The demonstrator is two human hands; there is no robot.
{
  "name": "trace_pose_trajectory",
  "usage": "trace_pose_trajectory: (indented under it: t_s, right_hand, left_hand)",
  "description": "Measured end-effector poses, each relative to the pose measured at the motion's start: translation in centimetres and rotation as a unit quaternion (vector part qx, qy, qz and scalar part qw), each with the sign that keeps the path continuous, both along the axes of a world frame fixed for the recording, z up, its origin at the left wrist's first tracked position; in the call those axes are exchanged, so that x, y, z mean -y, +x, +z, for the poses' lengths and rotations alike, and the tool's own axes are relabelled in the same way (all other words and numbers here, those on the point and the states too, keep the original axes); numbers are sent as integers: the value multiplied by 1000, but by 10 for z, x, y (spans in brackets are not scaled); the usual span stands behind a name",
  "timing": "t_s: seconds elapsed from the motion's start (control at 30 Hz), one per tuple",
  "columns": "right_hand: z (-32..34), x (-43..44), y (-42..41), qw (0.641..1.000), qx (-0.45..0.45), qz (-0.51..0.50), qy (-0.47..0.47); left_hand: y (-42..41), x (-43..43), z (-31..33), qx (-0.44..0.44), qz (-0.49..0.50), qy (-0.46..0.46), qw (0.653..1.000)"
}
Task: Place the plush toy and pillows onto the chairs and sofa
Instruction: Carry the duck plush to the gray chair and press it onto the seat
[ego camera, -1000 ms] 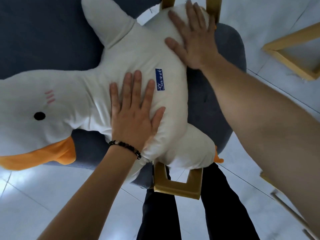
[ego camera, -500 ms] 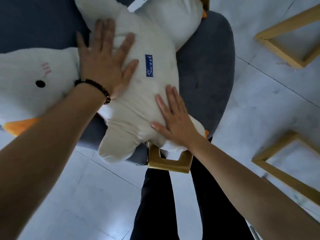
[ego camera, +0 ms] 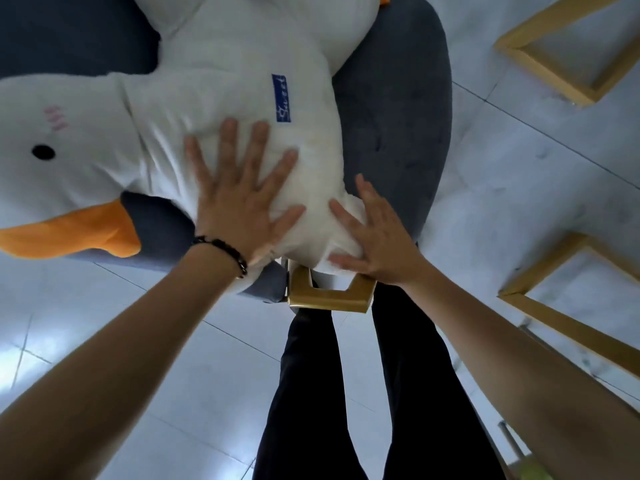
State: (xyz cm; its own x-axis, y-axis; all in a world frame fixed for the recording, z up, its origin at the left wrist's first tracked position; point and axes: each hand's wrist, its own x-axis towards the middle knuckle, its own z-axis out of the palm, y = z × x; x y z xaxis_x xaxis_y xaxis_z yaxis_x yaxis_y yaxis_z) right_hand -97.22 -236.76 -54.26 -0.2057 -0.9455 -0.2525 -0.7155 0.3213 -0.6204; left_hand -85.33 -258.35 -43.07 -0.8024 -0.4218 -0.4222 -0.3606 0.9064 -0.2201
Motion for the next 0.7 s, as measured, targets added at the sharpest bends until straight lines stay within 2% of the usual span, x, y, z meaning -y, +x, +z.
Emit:
trace_pose_trajectory:
  t_s: [0.17,0.27,0.33,0.43,0.53,0.6,0.7]
  right_hand:
    - [-9,-68,-26,993,-20,29,109]
    - [17,-58,-31,990,-29,-8,138]
    - [44,-26,-26,993,-23,-55,106]
    - [78,41,-6,997,-16,-78,15]
    - [99,111,21,994,-32,-84,-65]
    - [105,146,36,994,-36,-81,-70]
    - [97,168,51,996,-70,-47,-42]
  left_hand:
    - [-6,5,6,2,-24,18,1000]
    - [-4,-5,38,-41,-6,31,999]
    - [2,1,69,-88,13,8,996]
    - [15,25,118,-144,60,-86,984]
    - [31,67,149,-126,199,-183,954]
    - [40,91,153,-120,276,-166,939]
    - [38,105,144,-169,210,-124,955]
